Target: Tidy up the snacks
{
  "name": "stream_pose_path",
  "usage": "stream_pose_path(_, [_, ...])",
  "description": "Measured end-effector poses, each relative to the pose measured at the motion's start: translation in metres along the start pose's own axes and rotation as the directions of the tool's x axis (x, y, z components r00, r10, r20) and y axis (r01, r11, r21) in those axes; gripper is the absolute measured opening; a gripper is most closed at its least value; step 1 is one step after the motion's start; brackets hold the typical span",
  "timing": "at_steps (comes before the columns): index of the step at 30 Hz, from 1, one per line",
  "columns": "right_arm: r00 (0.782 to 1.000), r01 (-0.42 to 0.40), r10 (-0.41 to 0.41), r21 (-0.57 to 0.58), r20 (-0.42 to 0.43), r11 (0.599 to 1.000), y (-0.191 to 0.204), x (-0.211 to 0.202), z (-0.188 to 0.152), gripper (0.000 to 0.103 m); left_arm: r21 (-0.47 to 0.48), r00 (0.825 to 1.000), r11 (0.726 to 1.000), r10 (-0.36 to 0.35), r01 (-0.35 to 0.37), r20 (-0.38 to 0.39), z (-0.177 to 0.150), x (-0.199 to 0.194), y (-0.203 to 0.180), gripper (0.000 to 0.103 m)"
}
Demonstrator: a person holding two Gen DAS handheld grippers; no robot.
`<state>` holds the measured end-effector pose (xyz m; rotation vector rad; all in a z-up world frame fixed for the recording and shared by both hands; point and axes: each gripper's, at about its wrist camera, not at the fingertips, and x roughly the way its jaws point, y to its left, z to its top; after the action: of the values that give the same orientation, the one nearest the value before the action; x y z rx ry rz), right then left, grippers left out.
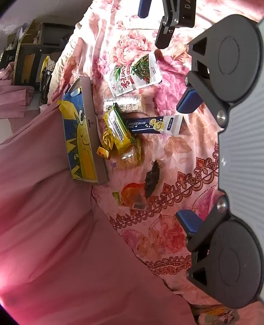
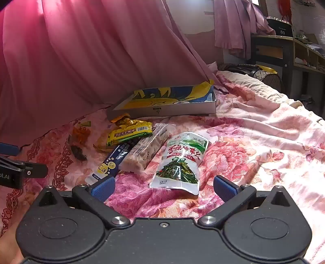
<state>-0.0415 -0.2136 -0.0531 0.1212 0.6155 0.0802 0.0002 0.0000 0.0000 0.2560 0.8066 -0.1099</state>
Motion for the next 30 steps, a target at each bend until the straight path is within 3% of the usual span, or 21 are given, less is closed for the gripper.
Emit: stream_pose_path(30, [1.0,0.001,-0.001,-0.002,-0.004,1.0,-0.0002,0.0018,-0.0004,0.102,-0.001,1.0,1.0,-0.002,0.002,0.003,0.0,-0.0001,0.0,0.103])
